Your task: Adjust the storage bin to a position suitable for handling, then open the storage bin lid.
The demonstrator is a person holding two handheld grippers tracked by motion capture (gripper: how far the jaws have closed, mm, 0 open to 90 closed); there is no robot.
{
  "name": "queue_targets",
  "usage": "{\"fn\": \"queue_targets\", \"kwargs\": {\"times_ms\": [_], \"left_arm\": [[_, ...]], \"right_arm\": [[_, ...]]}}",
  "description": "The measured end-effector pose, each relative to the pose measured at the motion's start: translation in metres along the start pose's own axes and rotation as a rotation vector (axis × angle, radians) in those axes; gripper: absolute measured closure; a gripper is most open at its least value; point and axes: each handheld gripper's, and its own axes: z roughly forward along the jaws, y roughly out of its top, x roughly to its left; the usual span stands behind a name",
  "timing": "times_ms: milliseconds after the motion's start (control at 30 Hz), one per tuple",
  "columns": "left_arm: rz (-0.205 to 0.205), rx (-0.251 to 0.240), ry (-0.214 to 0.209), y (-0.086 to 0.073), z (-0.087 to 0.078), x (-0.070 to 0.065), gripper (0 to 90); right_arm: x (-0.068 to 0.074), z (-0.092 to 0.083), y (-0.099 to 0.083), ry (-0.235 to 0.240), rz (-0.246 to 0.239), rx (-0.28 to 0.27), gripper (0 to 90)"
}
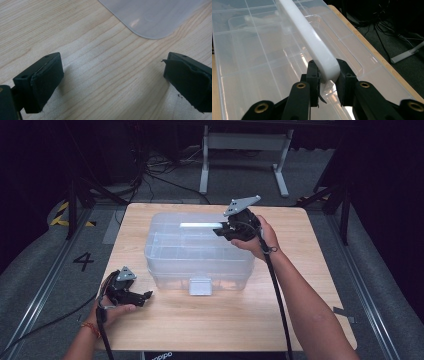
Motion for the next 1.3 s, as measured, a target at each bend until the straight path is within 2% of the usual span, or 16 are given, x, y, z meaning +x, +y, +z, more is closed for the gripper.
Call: {"fn": "queue_targets", "kwargs": {"times_ms": [200, 233, 367, 400, 533, 567, 667, 700, 767, 833, 967, 1000, 1067, 1133, 1267, 1300], "left_arm": [[-0.009, -0.010, 0.005, -0.002, -0.002, -0.002, 6.3], [0.002, -0.010, 0.005, -0.002, -0.002, -0.001, 7.3], [-0.013, -0.015, 0.008, -0.003, -0.003, -0.004, 10.6], [0.005, -0.024, 0.003, -0.004, -0.005, -0.004, 10.6], [-0.010, -0.029, 0.005, -0.006, -0.007, -0.007, 16.3], [0.000, -0.034, 0.006, -0.006, -0.008, -0.006, 18.8], [-0.017, -0.044, -0.004, -0.007, -0.011, -0.008, 29.8], [-0.013, -0.043, -0.013, -0.007, -0.012, -0.008, 29.8], [0.008, -0.074, 0.006, -0.006, -0.019, -0.011, 36.1], [0.026, -0.102, 0.001, -0.004, -0.025, -0.014, 43.5], [0.054, -0.133, 0.022, 0.002, -0.040, -0.020, 50.2], [0.043, -0.147, 0.025, 0.004, -0.043, -0.022, 51.7], [0.055, -0.155, 0.032, 0.006, -0.049, -0.025, 54.6], [0.091, -0.158, 0.065, 0.010, -0.056, -0.029, 58.1], [0.061, -0.208, 0.056, 0.015, -0.066, -0.030, 62.9], [0.068, -0.209, 0.060, 0.016, -0.067, -0.030, 63.8]], "right_arm": [[-0.004, -0.001, 0.003, 0.008, 0.015, 0.002, 74.9], [-0.004, -0.001, 0.003, 0.011, 0.015, 0.006, 74.9], [-0.006, -0.001, 0.005, 0.018, 0.020, 0.015, 74.9], [-0.006, -0.001, 0.006, 0.016, 0.021, 0.016, 74.9], [-0.008, 0.000, 0.008, 0.027, 0.024, 0.024, 74.9], [-0.009, -0.001, 0.009, 0.029, 0.024, 0.031, 75.0], [-0.011, -0.001, 0.010, 0.033, 0.033, 0.036, 74.9], [-0.011, -0.001, 0.010, 0.033, 0.033, 0.036, 74.9], [-0.012, -0.001, 0.010, 0.038, 0.039, 0.029, 75.0], [-0.013, 0.000, 0.009, 0.048, 0.039, 0.025, 75.0], [-0.012, 0.000, 0.010, 0.039, 0.038, 0.031, 74.9], [-0.012, 0.000, 0.011, 0.037, 0.039, 0.033, 74.9], [-0.013, 0.000, 0.011, 0.038, 0.048, 0.028, 74.9], [-0.014, 0.000, 0.010, 0.040, 0.056, 0.021, 74.8], [-0.016, 0.000, 0.011, 0.044, 0.065, 0.016, 74.8], [-0.016, 0.000, 0.012, 0.044, 0.065, 0.017, 74.8]]}}
